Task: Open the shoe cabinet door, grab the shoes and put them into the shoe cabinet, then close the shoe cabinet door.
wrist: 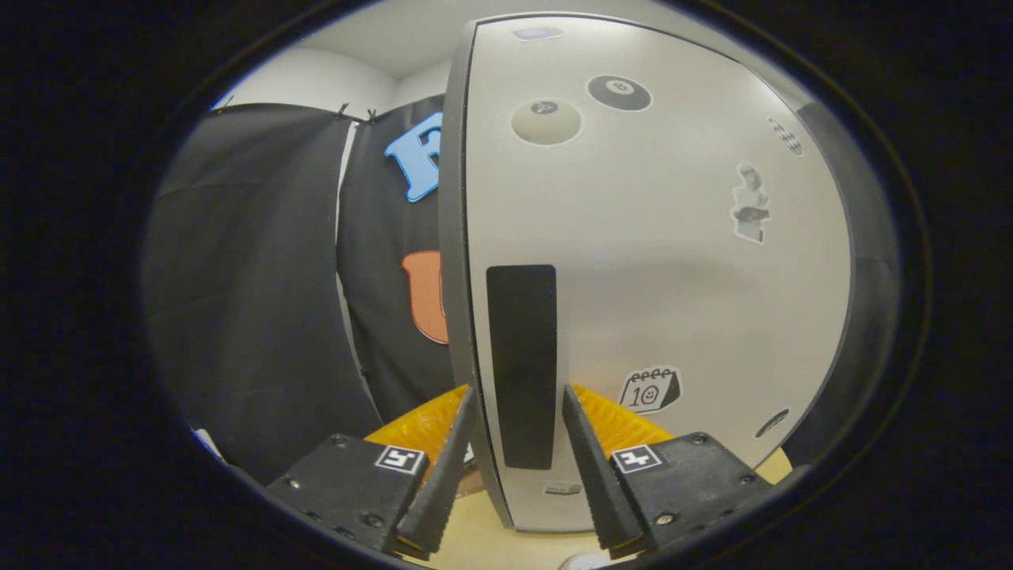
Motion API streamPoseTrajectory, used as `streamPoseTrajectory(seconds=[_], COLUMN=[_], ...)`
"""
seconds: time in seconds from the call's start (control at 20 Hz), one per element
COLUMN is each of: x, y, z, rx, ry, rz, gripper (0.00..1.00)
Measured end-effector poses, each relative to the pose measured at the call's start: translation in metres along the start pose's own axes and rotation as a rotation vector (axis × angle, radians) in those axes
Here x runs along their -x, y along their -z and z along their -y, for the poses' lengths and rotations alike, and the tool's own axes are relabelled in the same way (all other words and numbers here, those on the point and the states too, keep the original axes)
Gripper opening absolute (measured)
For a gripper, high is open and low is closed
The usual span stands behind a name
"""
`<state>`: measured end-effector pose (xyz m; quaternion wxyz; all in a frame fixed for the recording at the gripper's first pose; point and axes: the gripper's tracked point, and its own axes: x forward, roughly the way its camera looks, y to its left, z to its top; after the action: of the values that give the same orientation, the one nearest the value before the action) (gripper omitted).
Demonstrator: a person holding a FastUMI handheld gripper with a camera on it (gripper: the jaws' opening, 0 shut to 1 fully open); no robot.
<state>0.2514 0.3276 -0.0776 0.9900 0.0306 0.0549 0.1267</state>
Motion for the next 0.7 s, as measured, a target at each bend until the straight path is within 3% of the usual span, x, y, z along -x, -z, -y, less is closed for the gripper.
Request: streamPoseTrajectory(seconds=[0.05, 0.15, 0.45, 0.7], x=[0.0, 0.0, 0.007, 0.051], y=[-0.001, 0.0, 0.003, 0.009], z=[0.007, 0.007, 0.006, 0.006], rx=[0.006, -0.008, -0.025, -0.023], ry=[0.046, 0.06, 0.017, -0.052], rz=[-0.003, -0.016, -0.029, -0.031], gripper=[0.61, 0.38, 0.3, 0.29])
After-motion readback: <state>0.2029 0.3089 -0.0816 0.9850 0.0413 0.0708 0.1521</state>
